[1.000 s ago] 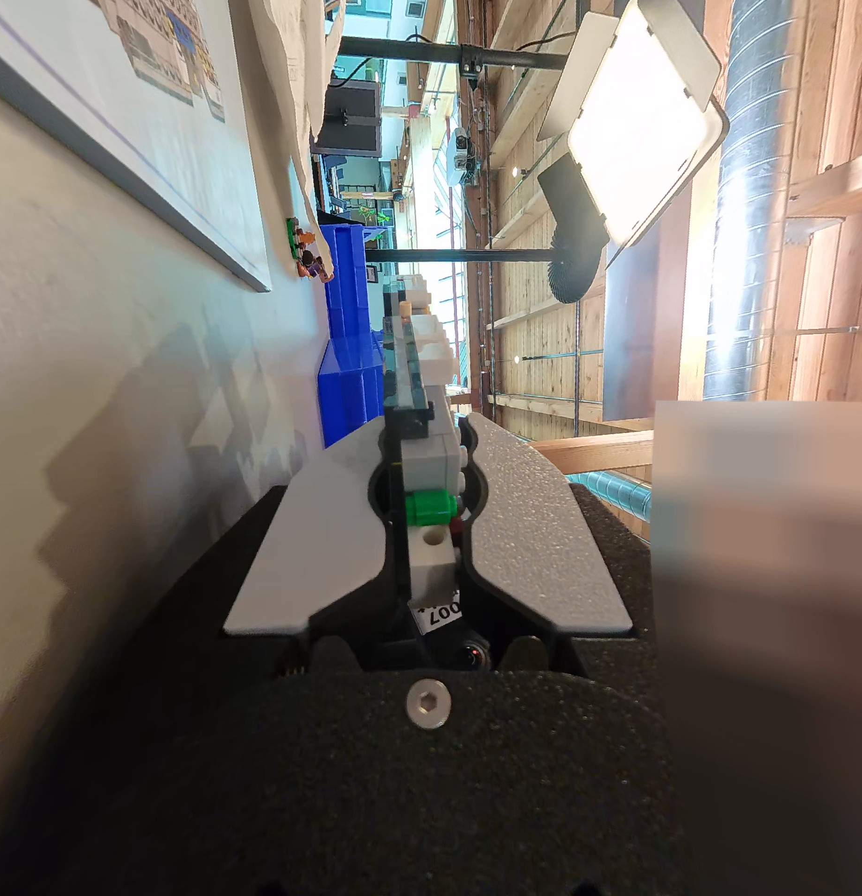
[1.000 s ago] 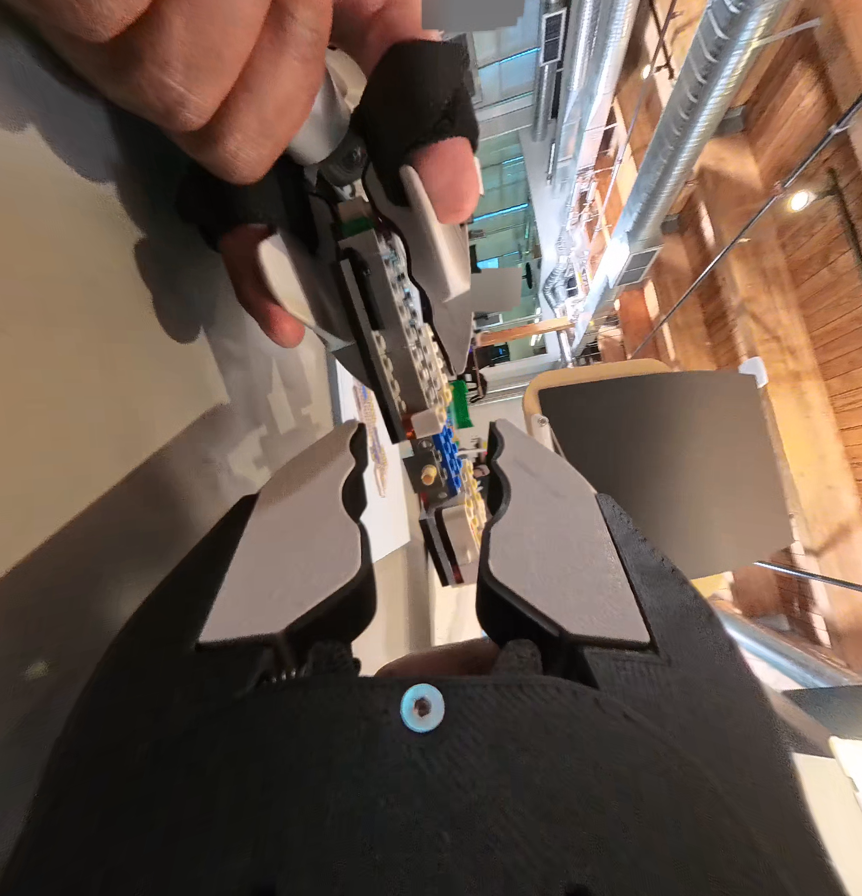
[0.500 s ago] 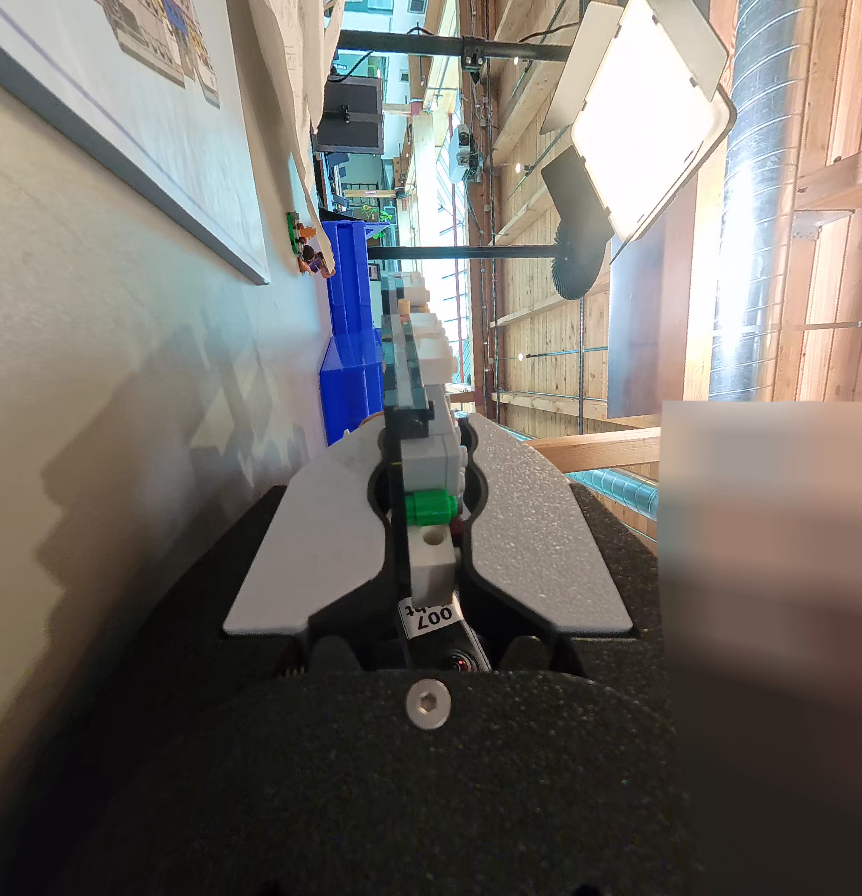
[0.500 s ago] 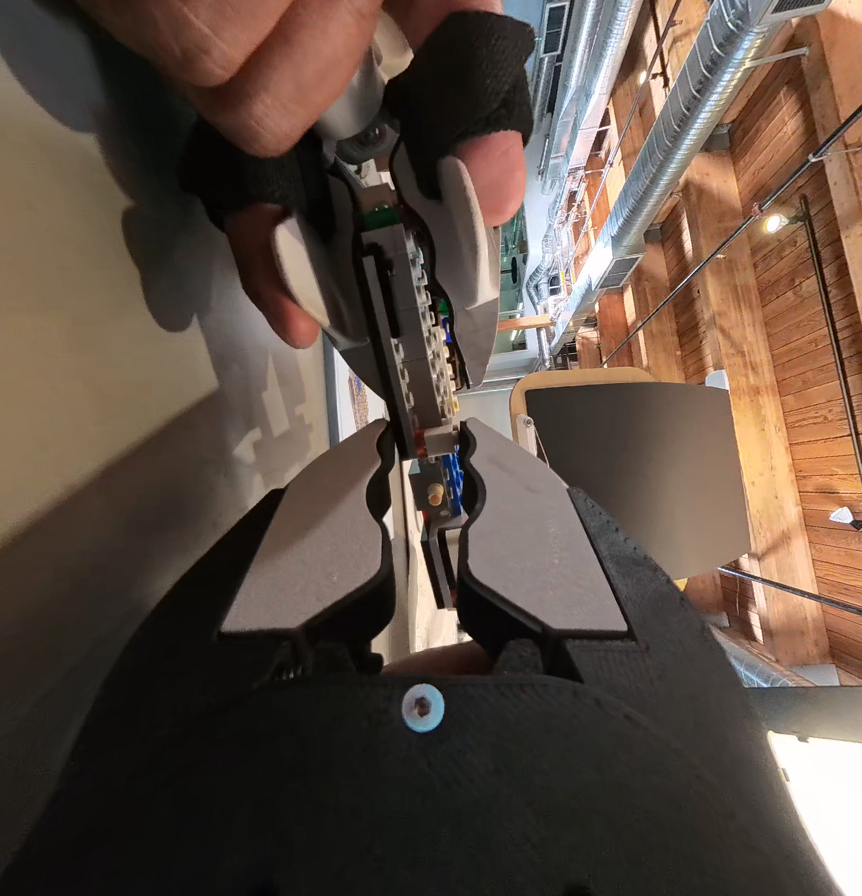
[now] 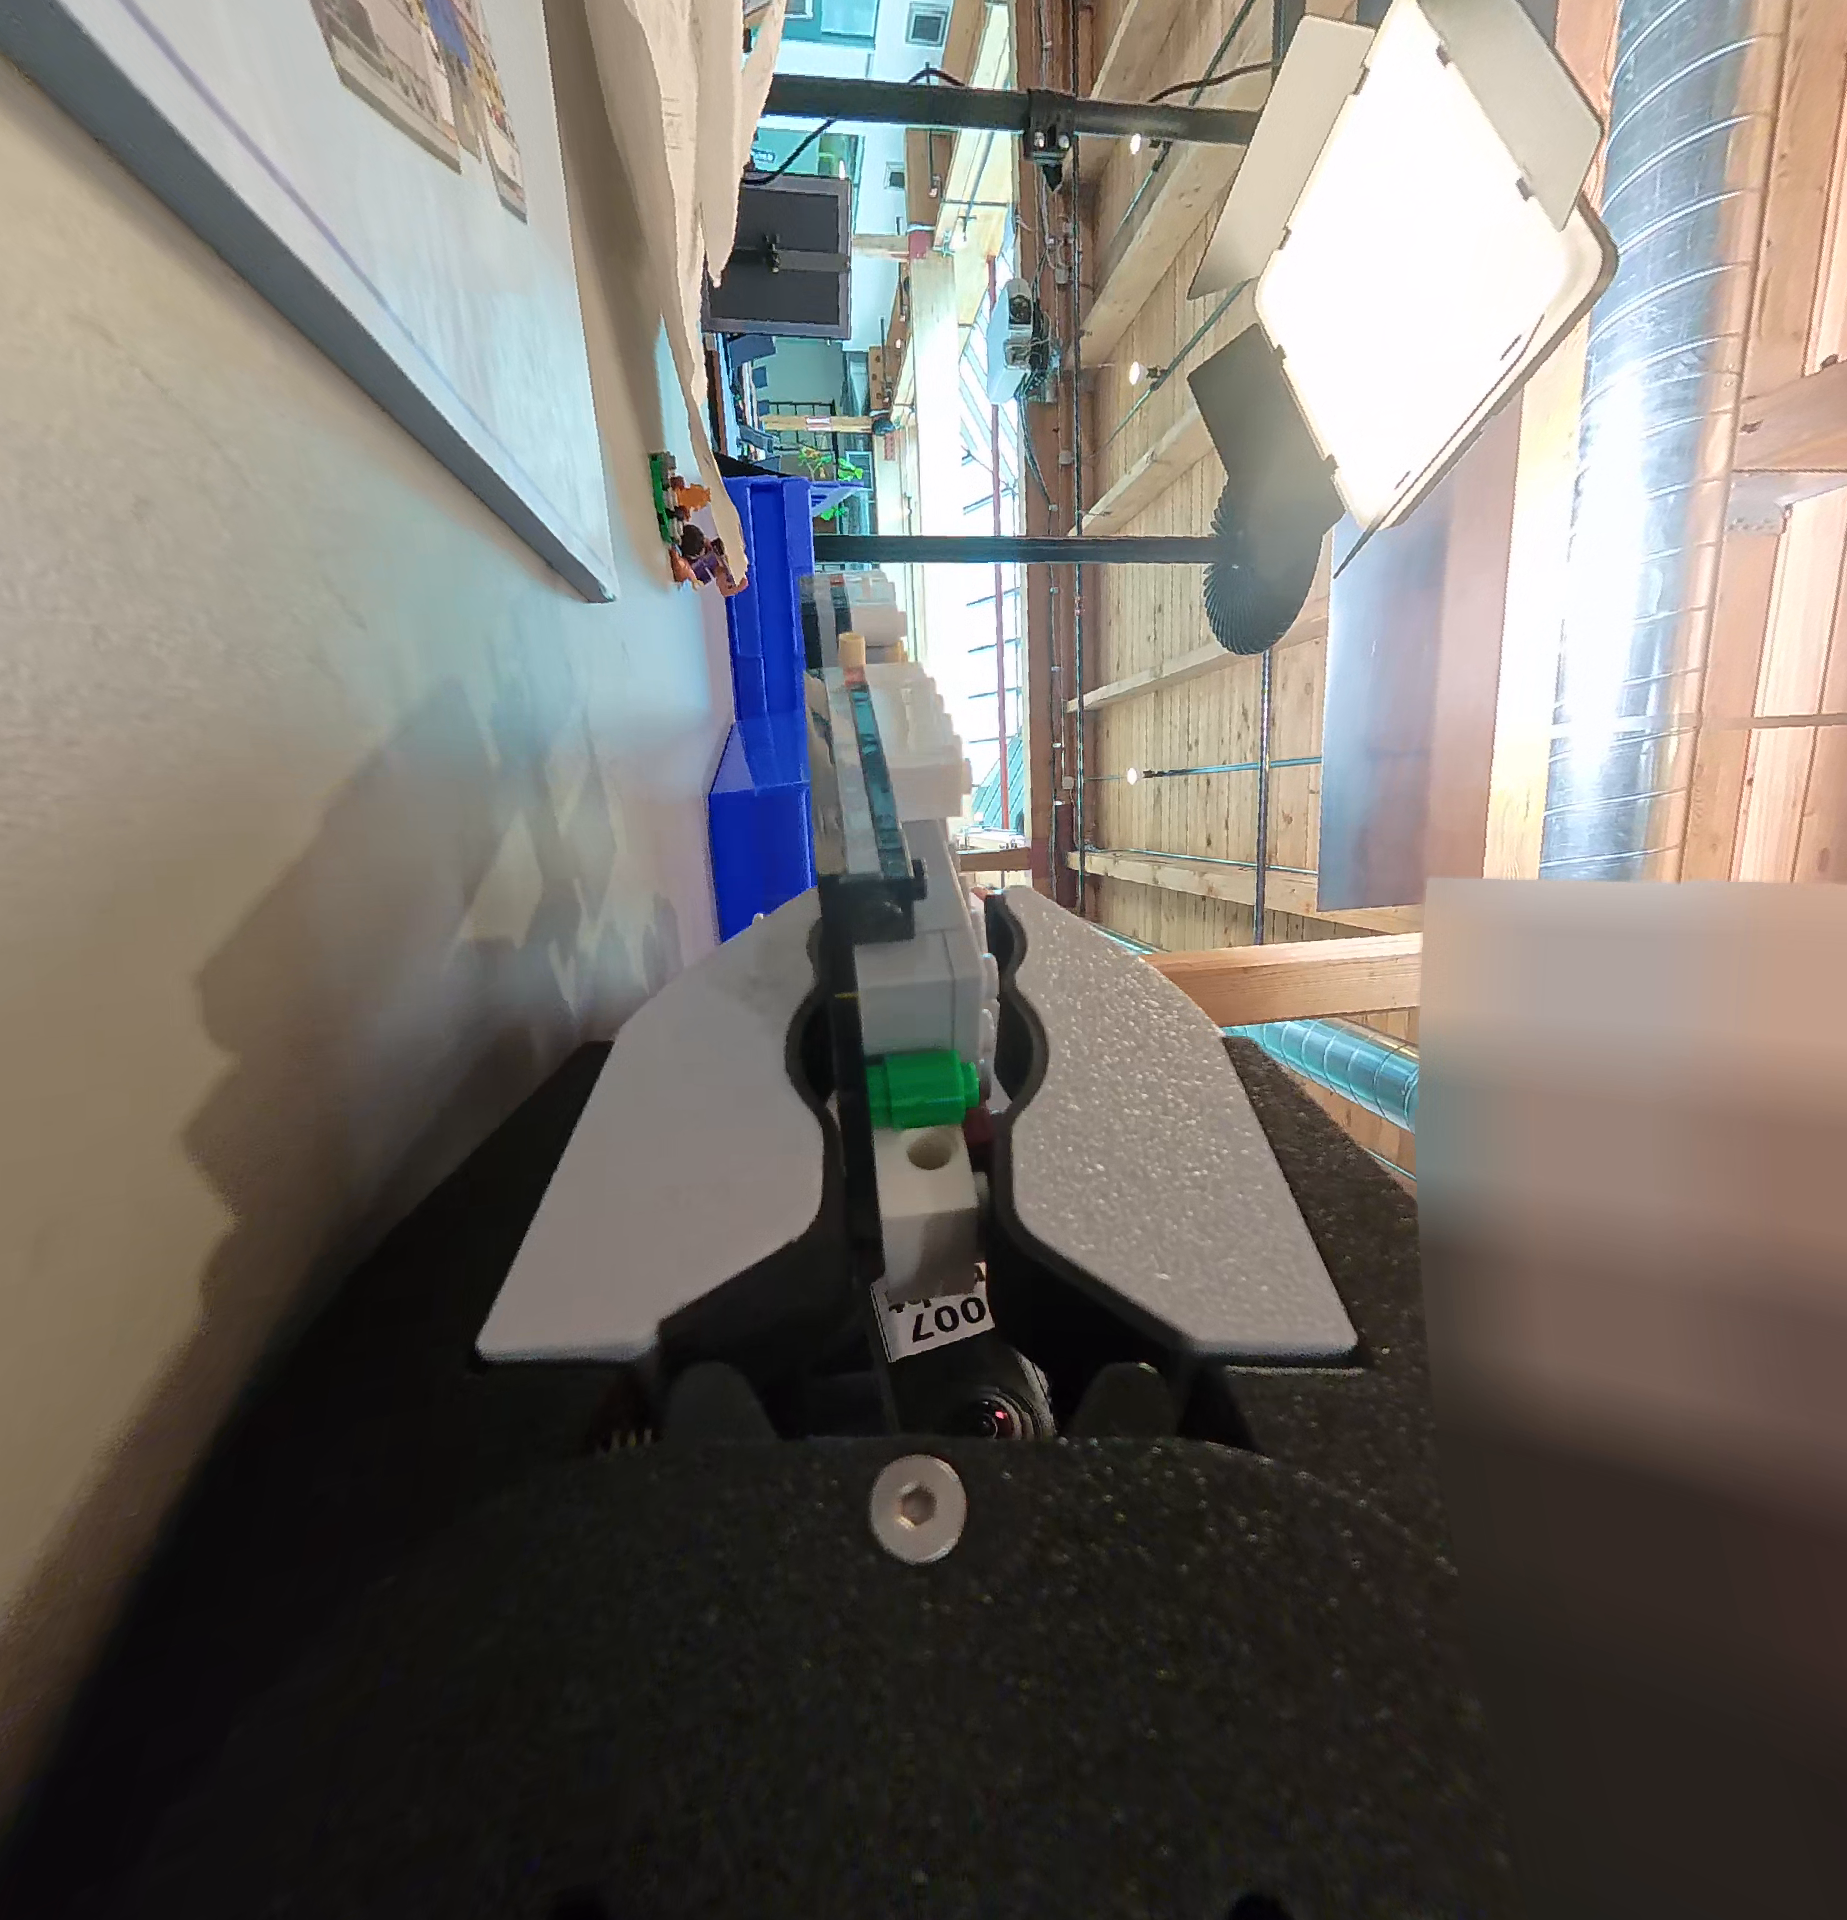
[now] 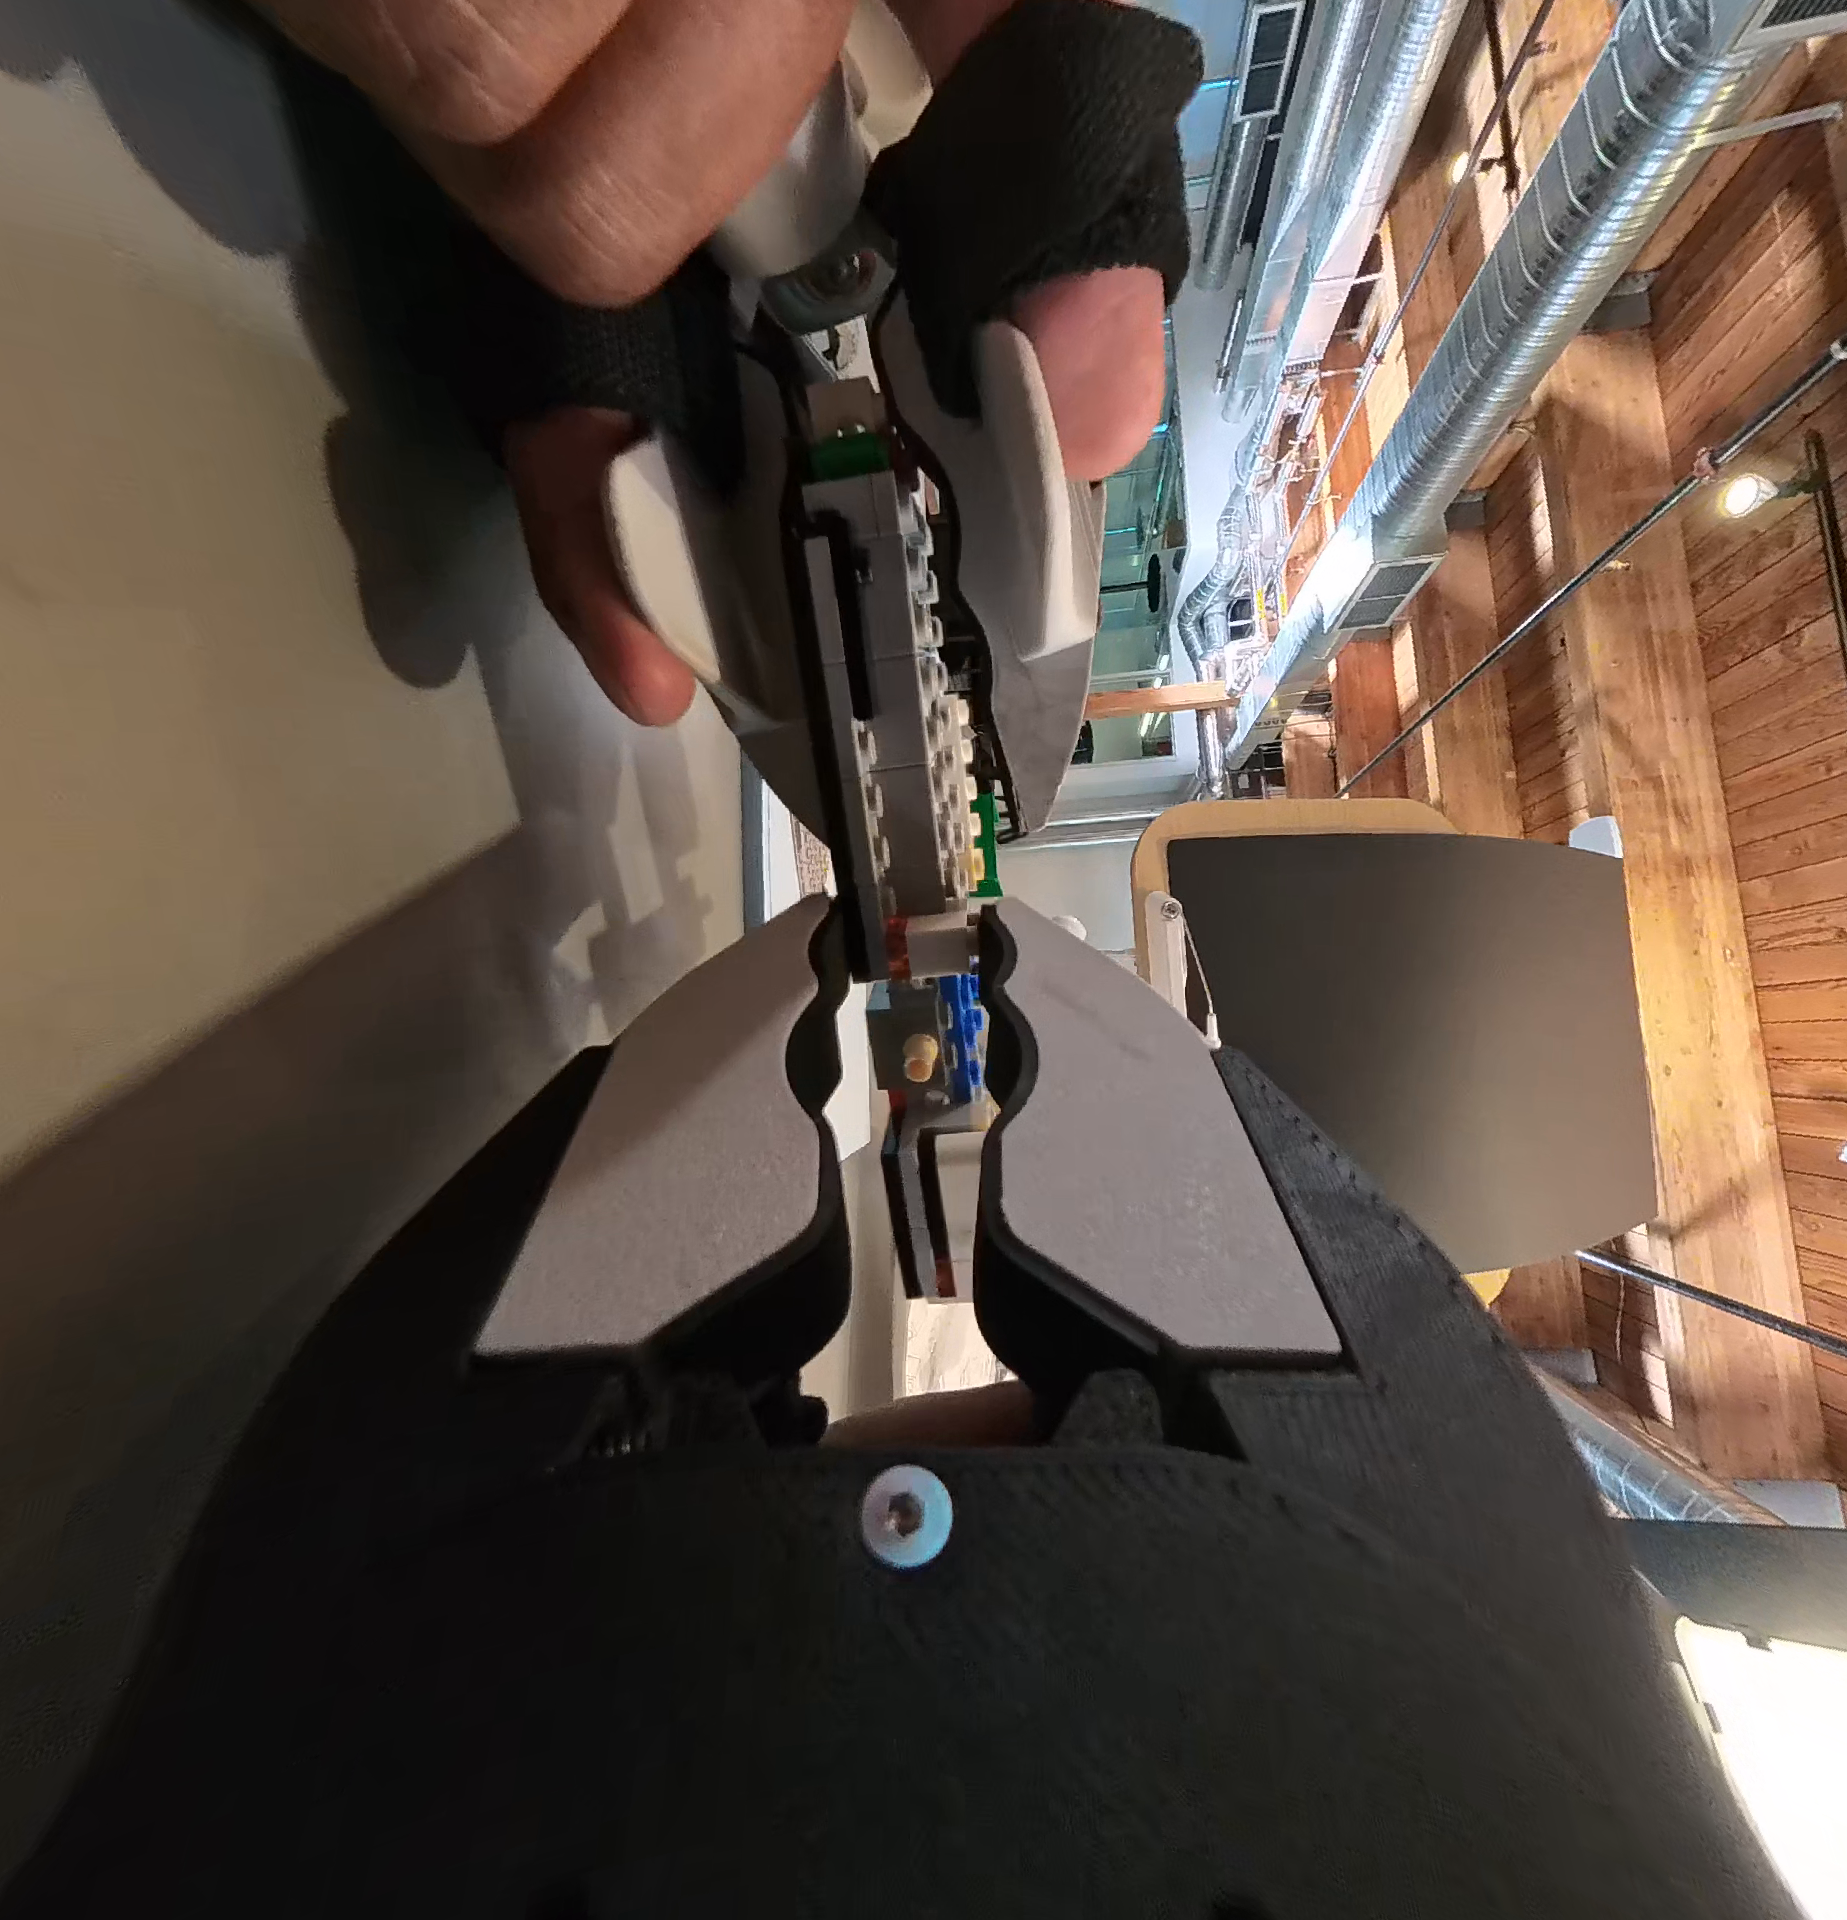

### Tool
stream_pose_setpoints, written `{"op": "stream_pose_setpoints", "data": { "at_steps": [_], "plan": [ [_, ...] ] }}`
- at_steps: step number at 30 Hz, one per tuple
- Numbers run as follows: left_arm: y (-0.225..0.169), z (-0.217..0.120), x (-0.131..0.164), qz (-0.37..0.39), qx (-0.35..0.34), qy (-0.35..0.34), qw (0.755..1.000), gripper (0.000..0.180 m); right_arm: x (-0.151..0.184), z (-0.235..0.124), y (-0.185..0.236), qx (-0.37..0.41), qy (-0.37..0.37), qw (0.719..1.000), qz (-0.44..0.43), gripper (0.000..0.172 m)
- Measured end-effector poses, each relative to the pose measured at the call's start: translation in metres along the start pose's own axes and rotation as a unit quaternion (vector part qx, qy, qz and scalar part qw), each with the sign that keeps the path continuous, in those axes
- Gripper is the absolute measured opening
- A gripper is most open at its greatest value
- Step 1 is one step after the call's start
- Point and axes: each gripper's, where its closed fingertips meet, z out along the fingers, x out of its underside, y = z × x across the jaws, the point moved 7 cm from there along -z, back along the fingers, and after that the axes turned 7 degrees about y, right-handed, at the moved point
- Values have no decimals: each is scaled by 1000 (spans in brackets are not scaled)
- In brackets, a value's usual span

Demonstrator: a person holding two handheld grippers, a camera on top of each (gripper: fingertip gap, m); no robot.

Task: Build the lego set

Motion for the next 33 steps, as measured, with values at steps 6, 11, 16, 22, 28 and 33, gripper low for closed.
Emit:
{"op": "stream_pose_setpoints", "data": {
  "at_steps": [6, 11, 16, 22, 28, 33],
  "plan": [
    [-5, 0, -2, 28, -6, 2, 1000, 24, -3, 1, 0, 32, 8, 999, 7, 25],
    [-3, 1, 0, 35, -13, 12, 999, 25, -3, 2, 2, 28, 14, 999, 2, 26],
    [-2, 1, 1, 35, -18, 14, 999, 25, -2, 2, 2, 14, 13, 1000, 3, 25],
    [-1, 1, 1, 29, -23, 15, 999, 26, -1, 0, 3, -2, 11, 1000, -2, 25],
    [-3, 1, 0, 38, -18, 15, 999, 25, -3, -1, 2, 21, 15, 1000, 1, 25],
    [-3, -3, -5, 54, -31, -1, 998, 24, -4, -2, -1, 40, 14, 999, 12, 42]
  ]
}}
